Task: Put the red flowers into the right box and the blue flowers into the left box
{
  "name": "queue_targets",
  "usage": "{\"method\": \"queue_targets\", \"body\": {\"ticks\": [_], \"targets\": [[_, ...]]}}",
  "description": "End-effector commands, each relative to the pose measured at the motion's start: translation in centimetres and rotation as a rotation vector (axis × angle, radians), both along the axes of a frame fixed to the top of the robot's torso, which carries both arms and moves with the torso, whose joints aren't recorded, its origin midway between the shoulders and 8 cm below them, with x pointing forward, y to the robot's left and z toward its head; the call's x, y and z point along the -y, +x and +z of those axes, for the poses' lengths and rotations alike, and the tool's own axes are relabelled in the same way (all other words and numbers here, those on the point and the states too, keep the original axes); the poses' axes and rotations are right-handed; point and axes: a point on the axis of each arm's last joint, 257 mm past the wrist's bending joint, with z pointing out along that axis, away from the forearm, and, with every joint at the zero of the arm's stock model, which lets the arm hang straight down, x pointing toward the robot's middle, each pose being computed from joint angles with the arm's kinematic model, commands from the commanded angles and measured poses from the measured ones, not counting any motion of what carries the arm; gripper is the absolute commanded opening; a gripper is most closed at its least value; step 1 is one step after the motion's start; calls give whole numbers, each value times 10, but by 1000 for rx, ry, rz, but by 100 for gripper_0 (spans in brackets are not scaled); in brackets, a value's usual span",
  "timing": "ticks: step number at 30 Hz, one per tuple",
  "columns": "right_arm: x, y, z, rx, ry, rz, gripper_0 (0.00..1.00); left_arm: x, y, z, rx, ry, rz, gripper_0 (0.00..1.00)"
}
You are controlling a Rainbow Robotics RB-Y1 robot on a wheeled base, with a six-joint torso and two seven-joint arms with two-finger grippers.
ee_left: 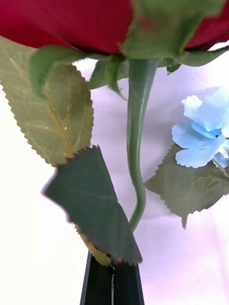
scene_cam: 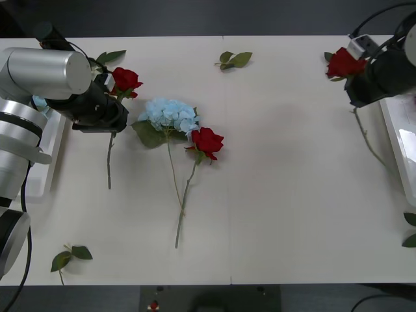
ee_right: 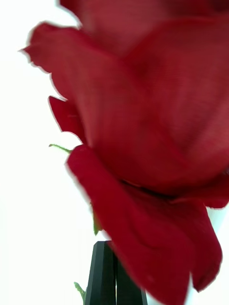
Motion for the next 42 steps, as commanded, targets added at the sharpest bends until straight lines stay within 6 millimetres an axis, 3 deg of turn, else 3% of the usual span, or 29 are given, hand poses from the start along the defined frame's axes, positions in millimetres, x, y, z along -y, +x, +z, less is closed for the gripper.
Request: {"method": "queue_targets", "body": {"ticks": [1, 4, 6, 9, 13, 18, 24, 31, 42], "targets": [[59, 5, 53, 80, -122, -40, 0, -15, 18, 54, 114, 49, -126, 0], [107, 2, 71, 105, -246, -97, 0, -19, 17, 71, 156, 40, -193, 0], [127, 1, 79, 117, -293, -127, 0, -15, 16, 78, 176, 17, -229, 0], [171, 0, 83, 128, -400, -185, 0, 3, 10, 92, 213, -83, -328, 0], [201, -1, 79, 126, -493, -206, 0, 30, -1, 103, 247, -192, -435, 0], [239, 1, 75, 154, -624, -208, 0, 70, -23, 120, 274, -365, -565, 0], [280, 2, 65, 182, -737, -198, 0, 104, -54, 142, 260, -540, -672, 0], [310, -5, 46, 173, -787, -208, 0, 151, -86, 171, 264, -729, -803, 0], [325, -16, 21, 149, -814, -220, 0, 201, -106, 203, 354, -834, -970, 0]]}}
